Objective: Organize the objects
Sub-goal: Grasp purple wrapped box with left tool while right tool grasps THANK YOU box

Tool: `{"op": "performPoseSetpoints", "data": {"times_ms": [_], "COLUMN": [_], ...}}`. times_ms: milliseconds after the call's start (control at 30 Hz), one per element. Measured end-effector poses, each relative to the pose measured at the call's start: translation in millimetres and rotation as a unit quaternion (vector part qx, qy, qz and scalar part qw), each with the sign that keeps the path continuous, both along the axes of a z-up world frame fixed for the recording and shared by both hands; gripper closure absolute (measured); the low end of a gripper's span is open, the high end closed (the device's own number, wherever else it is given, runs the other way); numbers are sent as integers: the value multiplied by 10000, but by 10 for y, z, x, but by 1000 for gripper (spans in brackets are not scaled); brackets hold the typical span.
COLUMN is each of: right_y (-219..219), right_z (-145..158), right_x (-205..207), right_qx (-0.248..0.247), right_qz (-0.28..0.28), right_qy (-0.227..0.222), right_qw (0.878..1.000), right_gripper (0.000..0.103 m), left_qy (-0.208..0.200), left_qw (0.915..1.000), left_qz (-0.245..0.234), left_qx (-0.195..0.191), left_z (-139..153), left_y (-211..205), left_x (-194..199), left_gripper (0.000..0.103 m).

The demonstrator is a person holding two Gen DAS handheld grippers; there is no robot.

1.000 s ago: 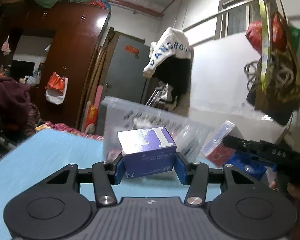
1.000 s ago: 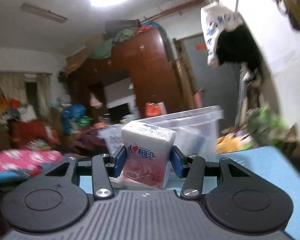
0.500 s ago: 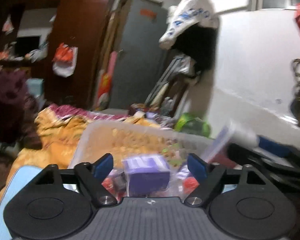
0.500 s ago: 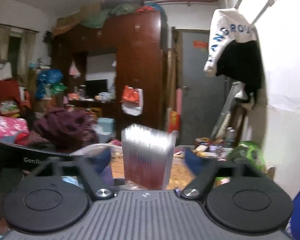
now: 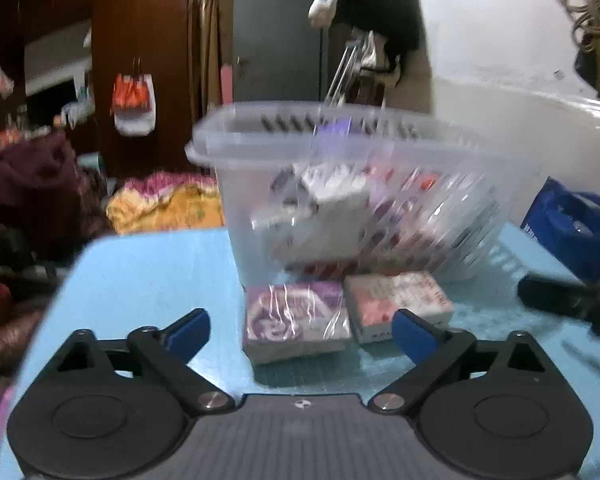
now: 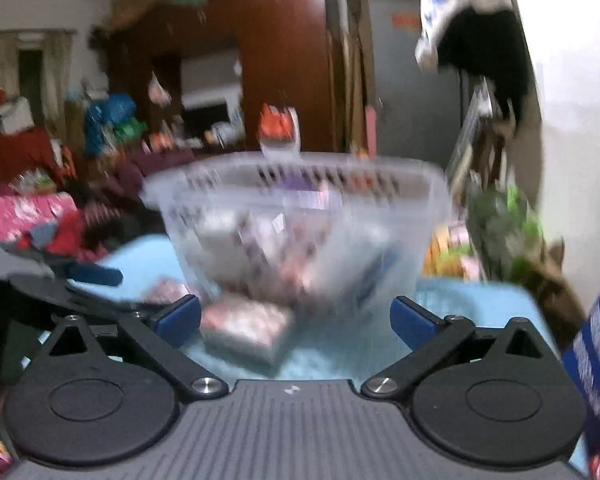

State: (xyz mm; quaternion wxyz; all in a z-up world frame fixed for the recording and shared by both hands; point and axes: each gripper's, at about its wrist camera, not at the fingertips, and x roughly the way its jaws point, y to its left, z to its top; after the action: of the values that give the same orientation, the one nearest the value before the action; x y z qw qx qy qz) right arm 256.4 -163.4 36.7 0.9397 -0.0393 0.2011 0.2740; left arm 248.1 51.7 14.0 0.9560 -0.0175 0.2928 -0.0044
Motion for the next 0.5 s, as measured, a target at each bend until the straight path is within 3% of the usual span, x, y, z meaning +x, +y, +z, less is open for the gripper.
{"op": "performPoseSetpoints", "data": {"times_ms": [100,200,500], "right_y": [33,1,228], "right_z": [-97,-143,-275], "right_x": [114,121,138], "right_qx": [74,180,-68], "right_qz": [-35,-70,38], "right_qy": [206,358,563], "right_qw": [9998,9992,9984], "right_gripper": [0,0,0], "left_qy": [137,230,-72], "left_qw": [9997,9995,9959], "left_qz": [13,218,634], "left_qx": [-195,-77,-642], "left_z": [-57,-129,-171], "left_y": [51,32,285], "left_x": [114,110,53], "left_gripper": [5,7,7]}}
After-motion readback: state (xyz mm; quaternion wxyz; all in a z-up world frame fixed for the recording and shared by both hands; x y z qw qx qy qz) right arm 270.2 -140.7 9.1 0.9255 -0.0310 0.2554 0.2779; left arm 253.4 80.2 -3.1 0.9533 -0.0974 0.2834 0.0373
